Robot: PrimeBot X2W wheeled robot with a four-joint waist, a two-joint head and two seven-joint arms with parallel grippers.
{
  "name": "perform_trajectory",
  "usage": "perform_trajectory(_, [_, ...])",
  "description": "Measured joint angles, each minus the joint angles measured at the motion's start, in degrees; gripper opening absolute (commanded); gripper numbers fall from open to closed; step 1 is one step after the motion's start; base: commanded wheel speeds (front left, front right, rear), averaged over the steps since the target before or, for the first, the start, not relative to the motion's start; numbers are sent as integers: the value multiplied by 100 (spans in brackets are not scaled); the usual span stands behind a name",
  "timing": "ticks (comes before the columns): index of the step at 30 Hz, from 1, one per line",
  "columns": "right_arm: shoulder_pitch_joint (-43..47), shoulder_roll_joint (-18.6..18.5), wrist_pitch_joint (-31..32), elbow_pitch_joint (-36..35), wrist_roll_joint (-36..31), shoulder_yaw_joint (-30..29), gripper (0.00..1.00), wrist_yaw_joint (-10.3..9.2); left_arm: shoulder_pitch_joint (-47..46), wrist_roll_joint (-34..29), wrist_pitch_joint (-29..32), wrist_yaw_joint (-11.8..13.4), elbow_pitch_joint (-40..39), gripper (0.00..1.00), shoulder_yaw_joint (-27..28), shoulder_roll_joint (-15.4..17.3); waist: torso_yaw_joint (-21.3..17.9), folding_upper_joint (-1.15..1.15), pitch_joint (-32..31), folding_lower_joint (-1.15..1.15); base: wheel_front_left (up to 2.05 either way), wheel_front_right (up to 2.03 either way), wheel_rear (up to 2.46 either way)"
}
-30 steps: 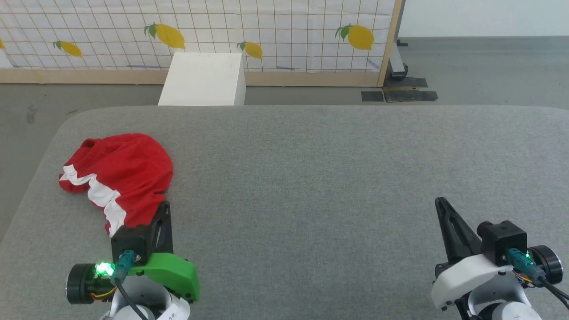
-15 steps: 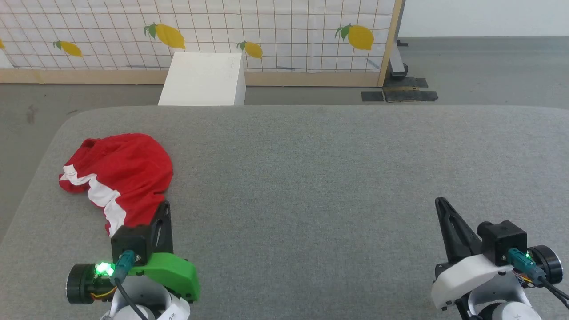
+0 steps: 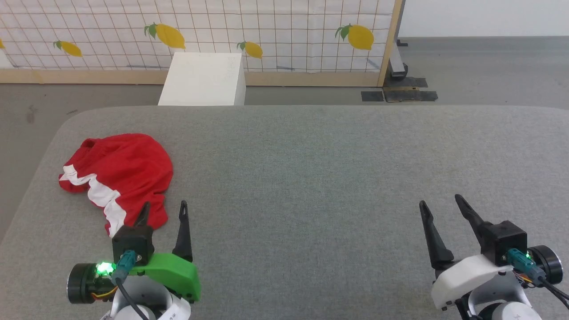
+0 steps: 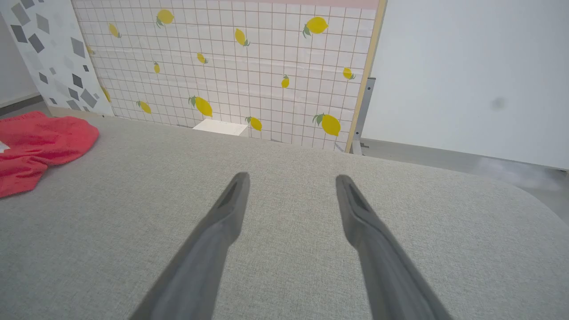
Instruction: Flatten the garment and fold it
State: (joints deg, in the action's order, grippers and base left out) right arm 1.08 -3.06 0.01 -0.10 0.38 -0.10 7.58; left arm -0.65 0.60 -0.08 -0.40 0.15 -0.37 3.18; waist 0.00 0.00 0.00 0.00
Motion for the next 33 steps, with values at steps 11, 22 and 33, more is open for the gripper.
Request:
perform_trajectory(11, [0,0,-1,0,22,0,100,0,0,37,29,-7,0,100,-11,1,0,0,0,0,0,0,0])
perform_trajectory(22, [0,0,-9,0,165,8,100,0,0,57,52,-8,0,100,-23,5,3,0,5,0,0,0,0])
perform_trajectory(33, [0,-1,-53,7,180,7,100,0,0,98,59,-8,-3,100,-47,13,18,0,19,0,0,0,0])
